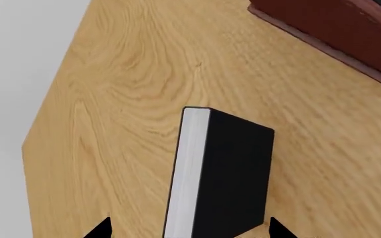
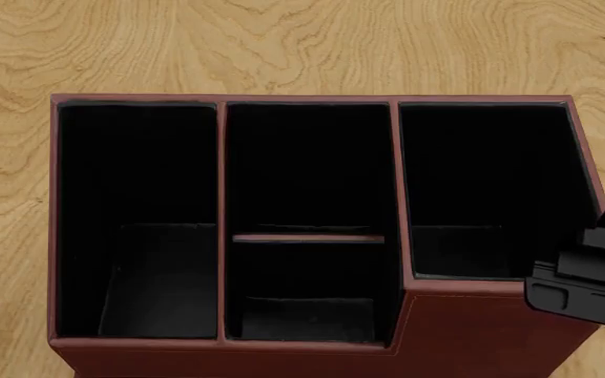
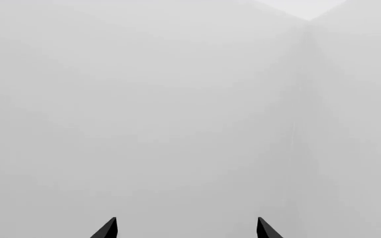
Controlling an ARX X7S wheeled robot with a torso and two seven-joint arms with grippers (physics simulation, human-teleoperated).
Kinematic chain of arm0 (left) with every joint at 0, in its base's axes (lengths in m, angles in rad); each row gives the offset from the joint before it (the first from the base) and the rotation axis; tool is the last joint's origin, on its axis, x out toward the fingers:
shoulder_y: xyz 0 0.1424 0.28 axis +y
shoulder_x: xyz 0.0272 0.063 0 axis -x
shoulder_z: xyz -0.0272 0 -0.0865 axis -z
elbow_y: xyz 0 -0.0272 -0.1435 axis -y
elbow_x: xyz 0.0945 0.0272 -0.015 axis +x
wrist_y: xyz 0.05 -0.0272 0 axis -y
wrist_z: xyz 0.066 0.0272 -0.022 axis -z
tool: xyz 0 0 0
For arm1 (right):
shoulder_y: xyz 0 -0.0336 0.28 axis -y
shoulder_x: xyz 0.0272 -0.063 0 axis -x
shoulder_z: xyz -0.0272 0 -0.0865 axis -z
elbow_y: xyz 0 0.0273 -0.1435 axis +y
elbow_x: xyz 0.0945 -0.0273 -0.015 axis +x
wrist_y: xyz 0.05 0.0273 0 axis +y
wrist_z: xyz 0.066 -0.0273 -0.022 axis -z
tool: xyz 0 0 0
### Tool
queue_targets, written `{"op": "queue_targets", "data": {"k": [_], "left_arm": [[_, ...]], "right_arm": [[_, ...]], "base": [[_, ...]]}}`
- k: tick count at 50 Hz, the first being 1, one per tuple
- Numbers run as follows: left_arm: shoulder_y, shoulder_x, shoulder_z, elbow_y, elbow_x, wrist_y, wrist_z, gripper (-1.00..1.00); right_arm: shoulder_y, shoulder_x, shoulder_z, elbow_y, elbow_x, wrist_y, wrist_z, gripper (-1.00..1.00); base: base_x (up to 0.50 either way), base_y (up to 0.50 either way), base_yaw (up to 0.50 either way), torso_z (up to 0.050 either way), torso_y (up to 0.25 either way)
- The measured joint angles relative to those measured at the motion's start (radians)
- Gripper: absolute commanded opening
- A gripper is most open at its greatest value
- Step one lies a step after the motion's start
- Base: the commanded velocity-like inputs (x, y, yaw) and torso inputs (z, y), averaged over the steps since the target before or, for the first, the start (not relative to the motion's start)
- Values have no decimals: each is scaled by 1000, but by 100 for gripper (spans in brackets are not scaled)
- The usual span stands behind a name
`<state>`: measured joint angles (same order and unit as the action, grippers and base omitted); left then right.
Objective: Pick up the book and place it in the back compartment of the caddy.
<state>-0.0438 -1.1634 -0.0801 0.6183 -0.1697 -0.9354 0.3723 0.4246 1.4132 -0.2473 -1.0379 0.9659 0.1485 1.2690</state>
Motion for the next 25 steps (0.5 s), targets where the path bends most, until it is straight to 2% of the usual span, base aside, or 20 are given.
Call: {"op": "queue_targets", "data": {"k": [25], "left_arm": [[-188,52,212,-179,65,54,6,100]], "right_arm": [[76,-6,-60,2,11,22,5,100]], "base": [[0,0,0,0,0]]}}
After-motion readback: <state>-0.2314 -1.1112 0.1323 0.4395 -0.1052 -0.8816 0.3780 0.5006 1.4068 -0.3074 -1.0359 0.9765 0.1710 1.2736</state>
